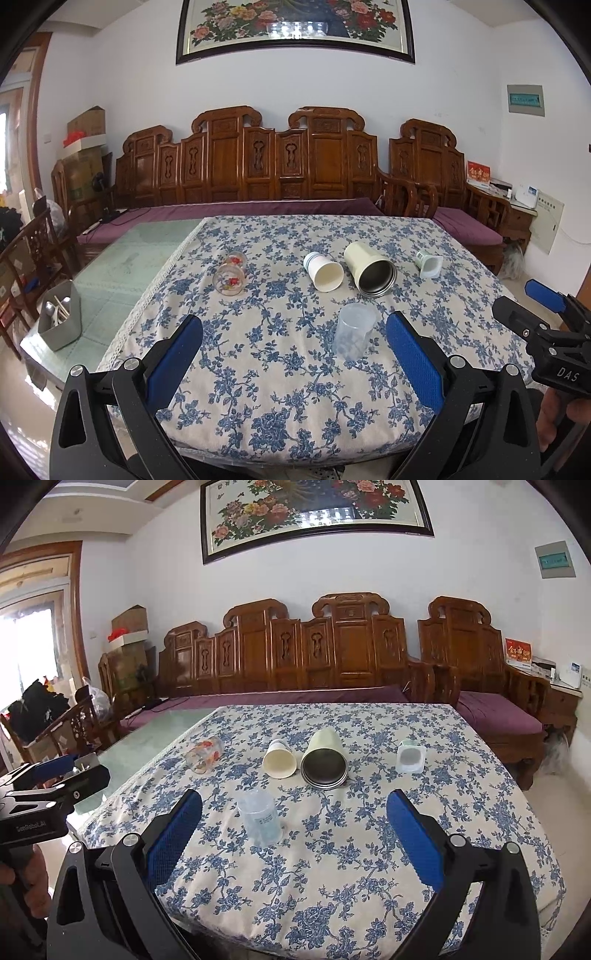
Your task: Flip cup upside down
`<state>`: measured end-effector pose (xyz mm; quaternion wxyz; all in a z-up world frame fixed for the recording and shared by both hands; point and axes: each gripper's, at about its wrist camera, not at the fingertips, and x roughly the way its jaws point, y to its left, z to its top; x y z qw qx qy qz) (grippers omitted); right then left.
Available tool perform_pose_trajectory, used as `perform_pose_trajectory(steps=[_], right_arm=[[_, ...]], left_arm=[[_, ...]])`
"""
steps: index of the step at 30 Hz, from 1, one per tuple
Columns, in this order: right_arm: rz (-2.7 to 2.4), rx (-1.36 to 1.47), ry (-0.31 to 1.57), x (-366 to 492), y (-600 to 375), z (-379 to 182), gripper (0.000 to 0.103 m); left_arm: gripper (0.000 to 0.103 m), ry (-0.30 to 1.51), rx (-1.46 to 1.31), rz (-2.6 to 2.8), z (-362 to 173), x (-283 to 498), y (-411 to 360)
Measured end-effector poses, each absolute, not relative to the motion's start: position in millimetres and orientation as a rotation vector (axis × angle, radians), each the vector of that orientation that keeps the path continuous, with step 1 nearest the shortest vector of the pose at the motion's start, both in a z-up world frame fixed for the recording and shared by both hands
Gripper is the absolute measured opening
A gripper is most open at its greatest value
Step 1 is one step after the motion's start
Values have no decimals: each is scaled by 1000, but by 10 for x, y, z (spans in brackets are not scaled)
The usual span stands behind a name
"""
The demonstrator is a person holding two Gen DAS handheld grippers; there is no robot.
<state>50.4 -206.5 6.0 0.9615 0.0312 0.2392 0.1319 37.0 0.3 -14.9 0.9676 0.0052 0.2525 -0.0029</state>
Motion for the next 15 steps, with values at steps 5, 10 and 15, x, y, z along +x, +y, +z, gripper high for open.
perform_pose_trajectory(steps=[5, 10, 15], right_arm=[[267, 64, 485, 505, -2065, 55, 101], [266, 67, 488, 505, -2068, 55, 101], [267, 65, 487, 499, -2065, 59, 101]], left_arm=[[95, 506, 10, -7, -143, 361, 8], [95, 507, 10, -8, -145, 361, 11], [95, 509, 11, -10, -138, 361, -6]])
